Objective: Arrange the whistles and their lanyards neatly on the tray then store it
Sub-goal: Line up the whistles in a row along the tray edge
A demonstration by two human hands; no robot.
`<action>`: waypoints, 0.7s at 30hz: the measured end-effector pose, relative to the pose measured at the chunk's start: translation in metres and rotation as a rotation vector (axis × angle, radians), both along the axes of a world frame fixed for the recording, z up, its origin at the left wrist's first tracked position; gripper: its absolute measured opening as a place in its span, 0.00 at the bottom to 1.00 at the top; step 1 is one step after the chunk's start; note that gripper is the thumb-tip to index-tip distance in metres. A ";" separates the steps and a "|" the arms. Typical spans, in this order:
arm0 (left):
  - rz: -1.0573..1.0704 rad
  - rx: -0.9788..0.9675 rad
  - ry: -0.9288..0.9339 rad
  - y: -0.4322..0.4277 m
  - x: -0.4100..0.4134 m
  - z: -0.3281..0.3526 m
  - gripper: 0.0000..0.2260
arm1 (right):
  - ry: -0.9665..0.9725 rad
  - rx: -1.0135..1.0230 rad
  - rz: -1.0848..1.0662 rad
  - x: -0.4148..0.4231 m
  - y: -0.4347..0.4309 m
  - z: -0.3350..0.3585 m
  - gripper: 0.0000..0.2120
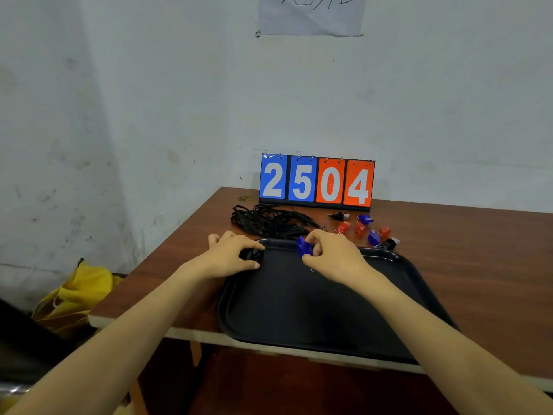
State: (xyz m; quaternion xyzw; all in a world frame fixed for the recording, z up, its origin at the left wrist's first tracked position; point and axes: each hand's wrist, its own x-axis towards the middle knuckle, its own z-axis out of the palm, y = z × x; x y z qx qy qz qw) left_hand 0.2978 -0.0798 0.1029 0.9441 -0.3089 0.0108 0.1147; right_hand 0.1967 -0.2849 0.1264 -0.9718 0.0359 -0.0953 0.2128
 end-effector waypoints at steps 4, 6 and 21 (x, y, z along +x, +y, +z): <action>-0.010 0.026 -0.024 0.004 0.001 0.001 0.22 | 0.047 -0.004 0.004 0.014 0.010 0.000 0.19; 0.003 -0.001 -0.050 0.005 0.001 0.000 0.25 | 0.051 0.001 -0.003 0.021 0.014 0.003 0.17; 0.021 -0.108 -0.045 0.004 0.004 -0.006 0.22 | 0.171 -0.018 -0.033 0.061 0.038 0.006 0.12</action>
